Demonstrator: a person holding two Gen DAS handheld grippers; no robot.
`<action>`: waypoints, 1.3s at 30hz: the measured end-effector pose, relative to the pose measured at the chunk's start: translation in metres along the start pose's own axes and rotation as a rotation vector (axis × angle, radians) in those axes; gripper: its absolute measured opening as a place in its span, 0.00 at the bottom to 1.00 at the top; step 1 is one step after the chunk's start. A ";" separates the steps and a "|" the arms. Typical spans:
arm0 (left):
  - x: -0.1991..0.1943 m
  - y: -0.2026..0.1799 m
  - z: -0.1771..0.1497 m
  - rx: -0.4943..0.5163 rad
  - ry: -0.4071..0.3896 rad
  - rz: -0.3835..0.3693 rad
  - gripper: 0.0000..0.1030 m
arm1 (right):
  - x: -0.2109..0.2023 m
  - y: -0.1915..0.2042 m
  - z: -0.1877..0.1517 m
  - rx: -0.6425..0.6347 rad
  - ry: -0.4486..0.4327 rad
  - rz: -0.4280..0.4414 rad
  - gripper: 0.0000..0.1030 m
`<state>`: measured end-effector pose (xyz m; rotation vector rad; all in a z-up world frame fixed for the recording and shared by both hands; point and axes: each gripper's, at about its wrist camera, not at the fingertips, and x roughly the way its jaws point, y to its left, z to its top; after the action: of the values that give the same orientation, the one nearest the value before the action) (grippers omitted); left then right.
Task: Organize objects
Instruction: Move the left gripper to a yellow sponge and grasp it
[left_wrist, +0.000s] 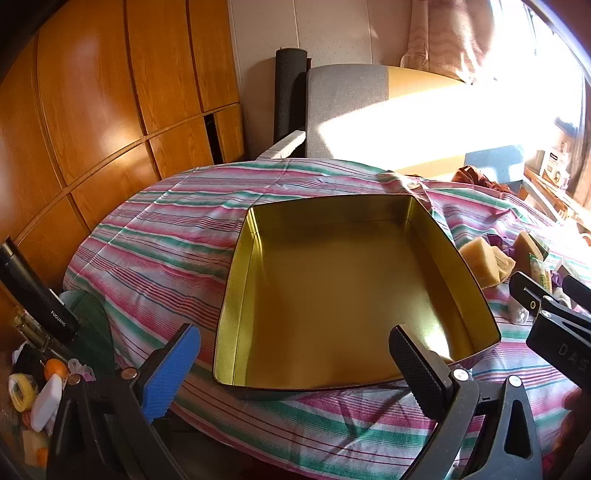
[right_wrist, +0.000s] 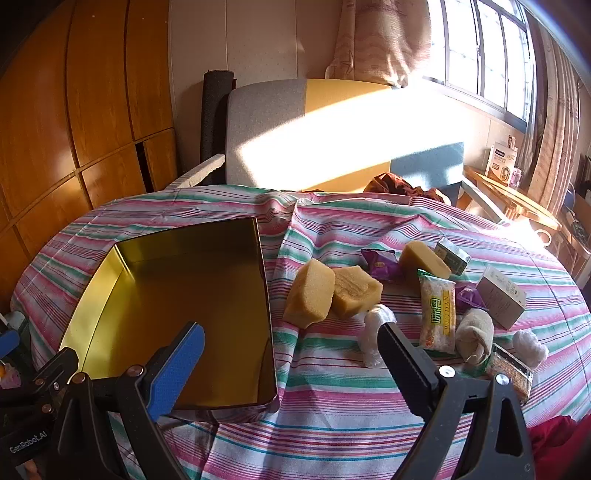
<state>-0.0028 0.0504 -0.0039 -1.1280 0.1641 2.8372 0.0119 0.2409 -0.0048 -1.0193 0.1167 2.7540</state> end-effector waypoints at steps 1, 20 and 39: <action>0.000 -0.003 0.001 0.006 -0.003 -0.002 1.00 | 0.001 -0.002 0.000 0.001 0.002 -0.003 0.94; -0.011 -0.074 0.026 0.203 -0.075 -0.042 1.00 | 0.013 -0.146 0.014 0.168 0.039 -0.211 0.94; -0.002 -0.122 0.024 0.310 -0.057 -0.073 1.00 | 0.031 -0.254 0.013 0.402 0.057 -0.233 0.94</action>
<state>-0.0035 0.1746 0.0063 -0.9661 0.5262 2.6546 0.0358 0.4957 -0.0162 -0.9313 0.5031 2.3611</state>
